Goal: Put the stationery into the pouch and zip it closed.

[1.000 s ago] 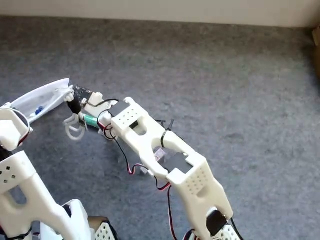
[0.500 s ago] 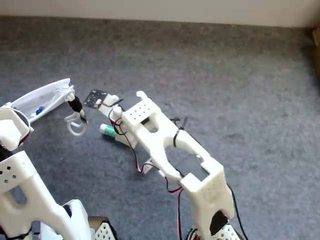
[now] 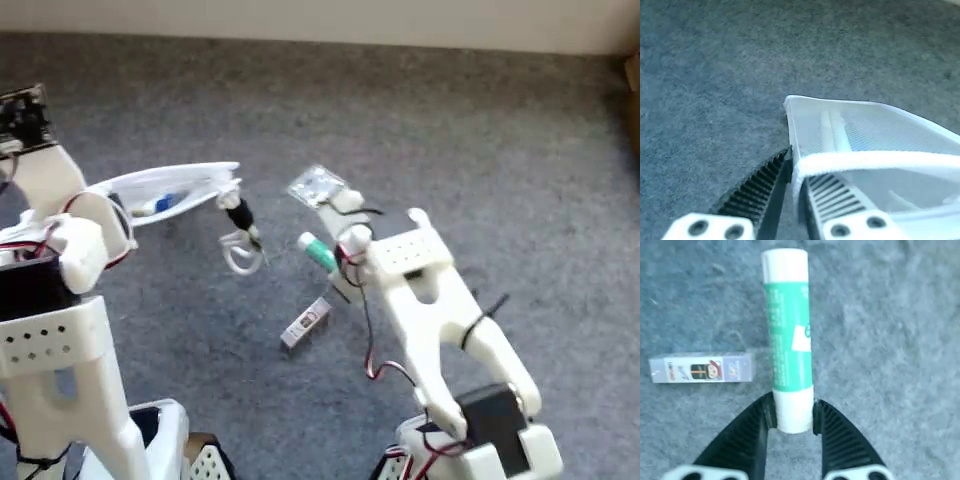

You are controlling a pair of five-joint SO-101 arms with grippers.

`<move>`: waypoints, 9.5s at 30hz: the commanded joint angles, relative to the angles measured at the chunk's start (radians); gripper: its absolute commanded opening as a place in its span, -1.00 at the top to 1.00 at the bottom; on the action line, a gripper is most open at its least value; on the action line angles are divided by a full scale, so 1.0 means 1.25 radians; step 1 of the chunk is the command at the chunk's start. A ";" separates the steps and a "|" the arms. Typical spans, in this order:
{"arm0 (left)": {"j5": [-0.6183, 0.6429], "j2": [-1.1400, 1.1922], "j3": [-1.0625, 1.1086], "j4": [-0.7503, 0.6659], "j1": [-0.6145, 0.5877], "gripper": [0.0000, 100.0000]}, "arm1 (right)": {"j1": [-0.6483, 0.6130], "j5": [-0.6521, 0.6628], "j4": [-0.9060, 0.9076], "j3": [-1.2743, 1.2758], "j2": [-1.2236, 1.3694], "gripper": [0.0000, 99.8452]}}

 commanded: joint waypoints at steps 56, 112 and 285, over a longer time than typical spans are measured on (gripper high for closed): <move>0.002 -0.002 0.080 -0.023 0.095 0.99 | -0.031 -0.141 -0.060 -0.177 0.296 0.83; 0.004 -0.001 0.041 -0.034 0.098 0.99 | -0.348 -0.322 -1.154 0.213 -0.336 0.99; 0.001 -0.008 0.102 -0.059 -0.021 0.98 | -0.233 -1.137 -0.067 -0.017 0.193 0.81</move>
